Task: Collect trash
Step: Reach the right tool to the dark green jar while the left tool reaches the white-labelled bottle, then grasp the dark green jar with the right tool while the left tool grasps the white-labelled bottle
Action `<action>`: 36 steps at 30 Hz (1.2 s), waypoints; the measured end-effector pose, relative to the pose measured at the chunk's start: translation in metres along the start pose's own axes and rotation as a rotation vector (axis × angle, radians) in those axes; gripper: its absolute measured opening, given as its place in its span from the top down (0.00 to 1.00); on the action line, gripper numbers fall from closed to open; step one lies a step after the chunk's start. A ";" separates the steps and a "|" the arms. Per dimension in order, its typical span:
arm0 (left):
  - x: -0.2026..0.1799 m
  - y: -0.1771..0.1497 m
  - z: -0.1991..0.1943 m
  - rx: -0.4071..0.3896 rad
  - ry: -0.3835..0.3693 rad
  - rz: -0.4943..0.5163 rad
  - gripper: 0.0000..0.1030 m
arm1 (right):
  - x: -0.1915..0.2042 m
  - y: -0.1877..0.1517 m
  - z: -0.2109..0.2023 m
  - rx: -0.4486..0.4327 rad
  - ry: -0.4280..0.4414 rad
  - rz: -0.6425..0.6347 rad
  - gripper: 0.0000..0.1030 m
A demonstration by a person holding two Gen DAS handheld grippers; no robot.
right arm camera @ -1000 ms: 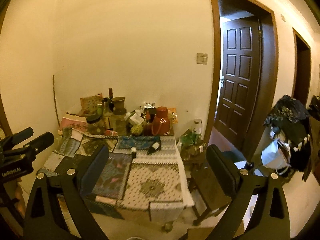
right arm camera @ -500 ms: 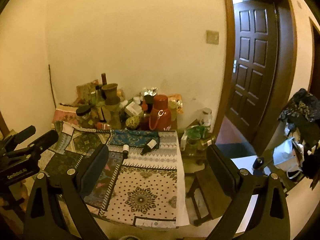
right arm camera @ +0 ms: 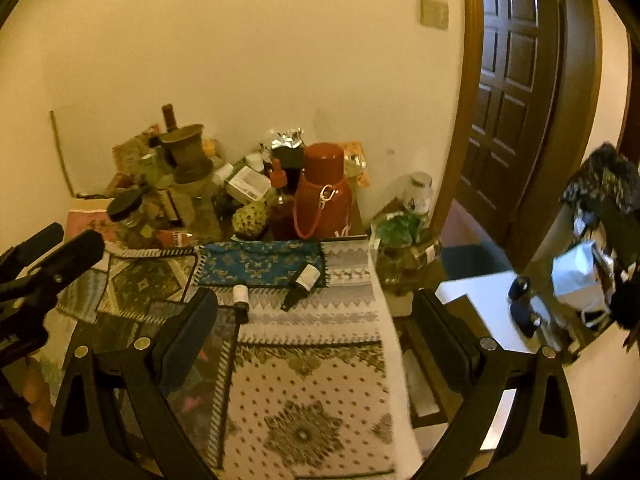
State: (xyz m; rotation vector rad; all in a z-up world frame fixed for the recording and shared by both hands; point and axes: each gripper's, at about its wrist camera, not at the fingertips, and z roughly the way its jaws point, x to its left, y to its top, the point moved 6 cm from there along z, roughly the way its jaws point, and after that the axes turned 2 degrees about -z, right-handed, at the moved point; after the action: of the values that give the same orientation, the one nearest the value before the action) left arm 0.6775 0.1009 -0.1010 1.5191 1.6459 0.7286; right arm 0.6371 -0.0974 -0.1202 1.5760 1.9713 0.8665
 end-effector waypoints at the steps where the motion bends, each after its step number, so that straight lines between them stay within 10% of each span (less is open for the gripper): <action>1: 0.007 0.000 0.009 0.016 -0.002 -0.002 0.02 | 0.002 0.001 0.013 0.020 -0.003 0.011 0.06; 12: 0.077 -0.045 0.125 0.270 0.042 -0.018 0.03 | 0.000 -0.021 0.180 0.292 -0.021 0.192 0.08; 18: 0.084 -0.074 0.165 0.396 0.003 -0.007 0.16 | -0.006 -0.029 0.240 0.387 -0.012 0.300 0.32; 28: 0.059 -0.099 0.204 0.513 -0.098 -0.038 0.35 | 0.002 -0.041 0.265 0.450 0.000 0.296 0.60; 36: 0.035 -0.120 0.241 0.632 -0.144 -0.102 0.61 | 0.005 -0.042 0.230 0.392 0.016 0.255 0.62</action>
State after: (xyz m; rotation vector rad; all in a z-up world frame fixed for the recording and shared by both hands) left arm 0.8133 0.0995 -0.3362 1.8381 1.9244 0.0243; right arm 0.7682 -0.0566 -0.3091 2.0817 2.0721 0.6069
